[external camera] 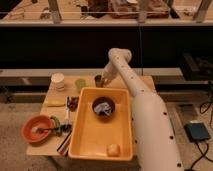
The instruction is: Stack cups on top of each other
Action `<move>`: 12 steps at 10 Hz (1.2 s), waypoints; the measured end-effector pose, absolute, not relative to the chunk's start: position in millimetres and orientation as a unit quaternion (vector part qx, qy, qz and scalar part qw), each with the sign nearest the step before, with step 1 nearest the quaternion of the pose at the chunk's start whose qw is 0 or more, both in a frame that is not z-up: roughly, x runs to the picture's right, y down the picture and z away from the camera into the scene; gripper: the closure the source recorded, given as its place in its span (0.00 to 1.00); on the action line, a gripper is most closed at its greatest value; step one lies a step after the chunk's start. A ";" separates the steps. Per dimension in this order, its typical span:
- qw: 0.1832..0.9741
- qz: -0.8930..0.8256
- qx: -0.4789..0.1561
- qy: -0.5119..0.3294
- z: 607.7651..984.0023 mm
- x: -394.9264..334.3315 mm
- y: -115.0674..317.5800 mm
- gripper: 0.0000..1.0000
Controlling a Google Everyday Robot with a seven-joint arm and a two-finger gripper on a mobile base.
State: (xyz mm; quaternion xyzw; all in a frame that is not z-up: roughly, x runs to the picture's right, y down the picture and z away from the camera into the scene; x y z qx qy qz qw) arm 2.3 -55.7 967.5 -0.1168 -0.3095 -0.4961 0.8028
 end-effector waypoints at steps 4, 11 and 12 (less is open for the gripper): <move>0.810 -0.470 -0.080 -0.340 921.2 -4.2 -103.8 1.00; 0.769 -0.518 -0.018 -0.374 844.0 -105.2 -147.1 1.00; 0.764 -0.528 -0.017 -0.370 844.1 -114.3 -139.2 1.00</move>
